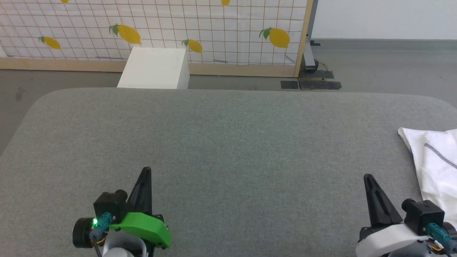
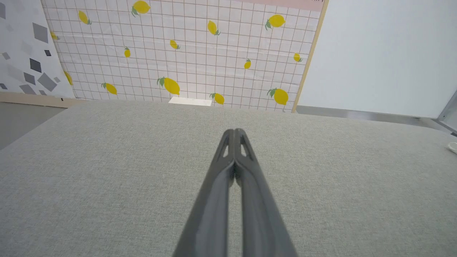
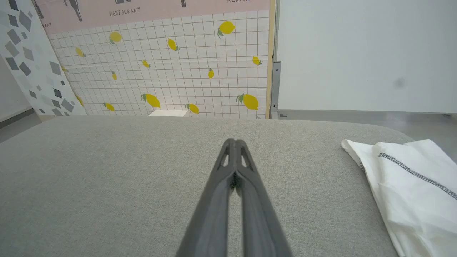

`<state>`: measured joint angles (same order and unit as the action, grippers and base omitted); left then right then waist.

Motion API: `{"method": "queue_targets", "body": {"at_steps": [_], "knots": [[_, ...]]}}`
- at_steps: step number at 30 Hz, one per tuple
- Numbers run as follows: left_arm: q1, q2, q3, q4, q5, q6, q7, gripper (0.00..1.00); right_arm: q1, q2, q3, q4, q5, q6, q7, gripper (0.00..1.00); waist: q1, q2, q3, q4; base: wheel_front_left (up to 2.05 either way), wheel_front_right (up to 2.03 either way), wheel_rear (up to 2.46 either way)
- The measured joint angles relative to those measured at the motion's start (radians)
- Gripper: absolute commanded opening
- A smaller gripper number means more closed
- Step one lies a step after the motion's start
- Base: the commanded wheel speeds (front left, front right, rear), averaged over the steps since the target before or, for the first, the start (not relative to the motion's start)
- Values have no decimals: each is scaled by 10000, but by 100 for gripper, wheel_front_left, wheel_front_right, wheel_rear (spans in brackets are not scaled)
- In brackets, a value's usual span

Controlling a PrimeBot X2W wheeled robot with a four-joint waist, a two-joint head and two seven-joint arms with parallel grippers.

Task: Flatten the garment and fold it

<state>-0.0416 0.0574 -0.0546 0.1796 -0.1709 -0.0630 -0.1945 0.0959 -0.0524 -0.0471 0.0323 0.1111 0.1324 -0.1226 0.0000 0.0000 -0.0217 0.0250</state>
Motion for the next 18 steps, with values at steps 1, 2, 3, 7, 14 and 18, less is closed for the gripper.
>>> {"method": "queue_targets", "body": {"at_steps": [1,2,3,7,14,18], "knots": [[1,0,19,-50,42,25,75,0,-27,0,15,-8,-65,0,27,0,0,0,7,-8,0,0,0],[1,0,25,-73,44,27,82,0,-35,0,21,-12,-67,0,81,0,0,0,9,-11,0,0,0],[1,0,31,-94,59,29,86,0,-39,0,27,-12,-69,0,82,0,0,0,12,-14,0,0,0],[3,0,50,-171,132,40,174,0,-103,0,40,-19,-115,0,98,0,0,0,21,-24,0,0,0],[5,0,82,-295,228,79,313,0,-141,0,73,-44,-186,0,213,0,0,0,37,-43,0,0,0],[8,0,96,-359,301,123,395,0,-147,0,88,-58,-244,0,270,0,0,0,46,-54,0,0,0]]}}
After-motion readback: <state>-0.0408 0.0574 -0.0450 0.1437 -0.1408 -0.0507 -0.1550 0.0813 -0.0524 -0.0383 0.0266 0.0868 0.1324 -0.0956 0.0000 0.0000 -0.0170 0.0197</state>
